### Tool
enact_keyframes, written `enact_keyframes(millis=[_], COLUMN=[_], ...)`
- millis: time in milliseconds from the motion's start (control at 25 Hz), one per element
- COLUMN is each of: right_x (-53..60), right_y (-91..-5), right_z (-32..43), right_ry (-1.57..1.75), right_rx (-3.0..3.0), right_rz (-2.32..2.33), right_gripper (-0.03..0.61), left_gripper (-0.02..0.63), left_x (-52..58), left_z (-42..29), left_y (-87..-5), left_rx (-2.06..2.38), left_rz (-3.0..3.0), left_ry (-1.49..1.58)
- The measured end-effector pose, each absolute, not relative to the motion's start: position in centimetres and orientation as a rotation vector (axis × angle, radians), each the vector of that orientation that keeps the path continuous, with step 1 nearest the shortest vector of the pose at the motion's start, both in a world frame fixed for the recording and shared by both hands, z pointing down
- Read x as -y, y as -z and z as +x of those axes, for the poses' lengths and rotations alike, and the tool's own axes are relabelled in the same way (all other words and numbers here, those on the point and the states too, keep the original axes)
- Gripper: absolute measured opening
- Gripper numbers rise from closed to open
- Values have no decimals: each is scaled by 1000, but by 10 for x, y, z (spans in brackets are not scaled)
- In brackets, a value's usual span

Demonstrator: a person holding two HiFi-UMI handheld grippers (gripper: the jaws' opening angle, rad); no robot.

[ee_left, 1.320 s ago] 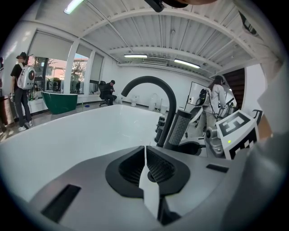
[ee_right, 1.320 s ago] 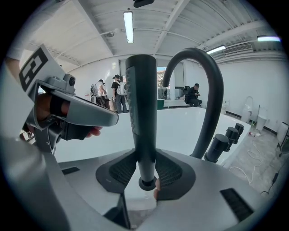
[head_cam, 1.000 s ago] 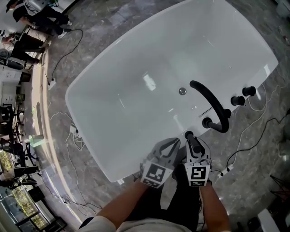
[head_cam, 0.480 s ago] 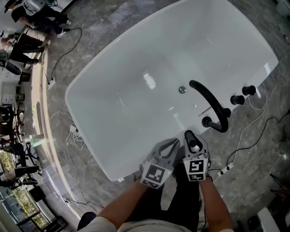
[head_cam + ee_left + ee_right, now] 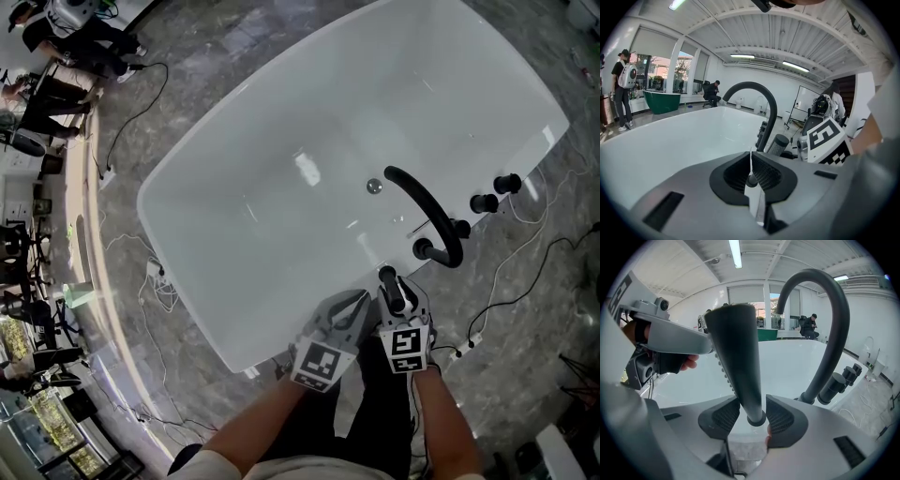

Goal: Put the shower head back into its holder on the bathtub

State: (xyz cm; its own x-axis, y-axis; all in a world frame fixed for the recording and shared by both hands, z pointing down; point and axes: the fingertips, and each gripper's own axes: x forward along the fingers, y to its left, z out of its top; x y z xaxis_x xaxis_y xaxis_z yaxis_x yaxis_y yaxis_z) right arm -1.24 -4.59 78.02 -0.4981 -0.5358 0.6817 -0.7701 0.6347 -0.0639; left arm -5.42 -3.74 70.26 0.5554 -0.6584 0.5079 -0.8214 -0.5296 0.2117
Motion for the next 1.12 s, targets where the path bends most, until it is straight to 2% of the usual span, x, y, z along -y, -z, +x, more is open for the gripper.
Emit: enact_keyframes(millis=[240,480,800,1120], right_x=[26,8,4,-9], right_y=[-756,-669,-502,-380], right_z=[1,16,39,64], right_ry=[-544,-608,-574,-423], right_rx=[2197,2241,2420,2581], right_rz=[1061,1197,1393,1518], right_gripper=[153,149,42,15], left_gripper=[14,14,14,6], left_x=[27,14,-6,-6], left_z=[-50,-36,-4,20], left_y=[-684,-630,-509,-398], left_rx=[1180,1133,1120,1158], left_rz=[2385,2435,2451,2486], left_ry=[-534,-539,-461,-293])
